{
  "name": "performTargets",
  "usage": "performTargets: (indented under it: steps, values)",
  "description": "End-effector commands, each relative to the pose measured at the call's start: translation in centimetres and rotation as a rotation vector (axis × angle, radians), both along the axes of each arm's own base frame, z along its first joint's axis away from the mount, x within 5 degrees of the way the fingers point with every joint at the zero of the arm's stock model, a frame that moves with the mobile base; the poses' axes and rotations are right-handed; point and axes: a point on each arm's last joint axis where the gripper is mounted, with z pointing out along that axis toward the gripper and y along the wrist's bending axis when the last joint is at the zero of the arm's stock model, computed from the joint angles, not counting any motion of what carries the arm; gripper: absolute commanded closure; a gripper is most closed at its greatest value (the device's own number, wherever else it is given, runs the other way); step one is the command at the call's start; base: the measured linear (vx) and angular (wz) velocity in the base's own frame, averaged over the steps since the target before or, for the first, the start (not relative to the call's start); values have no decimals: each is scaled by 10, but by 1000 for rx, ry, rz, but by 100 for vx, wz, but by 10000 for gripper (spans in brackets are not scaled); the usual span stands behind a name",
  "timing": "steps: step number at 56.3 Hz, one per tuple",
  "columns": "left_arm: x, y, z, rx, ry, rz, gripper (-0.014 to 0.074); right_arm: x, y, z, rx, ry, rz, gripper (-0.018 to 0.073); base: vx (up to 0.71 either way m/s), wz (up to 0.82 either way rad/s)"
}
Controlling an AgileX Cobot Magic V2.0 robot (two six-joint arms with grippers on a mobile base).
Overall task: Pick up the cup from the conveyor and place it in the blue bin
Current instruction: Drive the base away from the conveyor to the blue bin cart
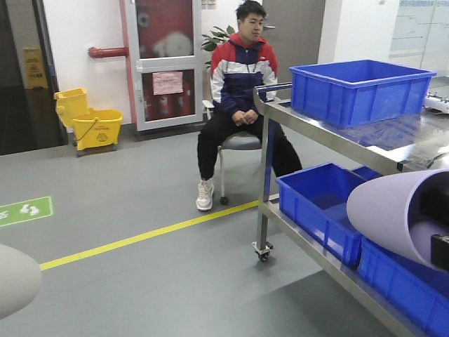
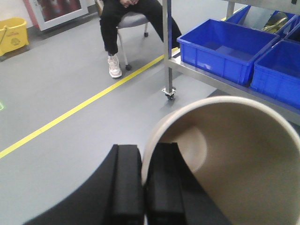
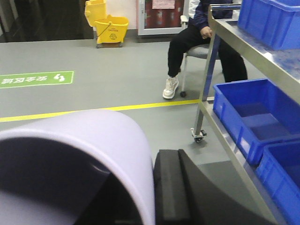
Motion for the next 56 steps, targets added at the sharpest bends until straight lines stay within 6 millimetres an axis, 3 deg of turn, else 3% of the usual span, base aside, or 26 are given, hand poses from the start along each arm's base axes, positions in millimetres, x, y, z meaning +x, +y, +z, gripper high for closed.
performTargets:
  steps: [1, 29, 56]
  values:
    - [1, -1, 16, -38, -104, 5, 603, -3, -1, 19, 32, -124, -2, 568, 38, -19]
    - [1, -1, 16, -38, -104, 5, 603, -3, -1, 19, 32, -124, -2, 568, 33, -32]
    - [1, -1, 16, -38, -104, 5, 603, -3, -1, 19, 32, -124, -2, 568, 26, -62]
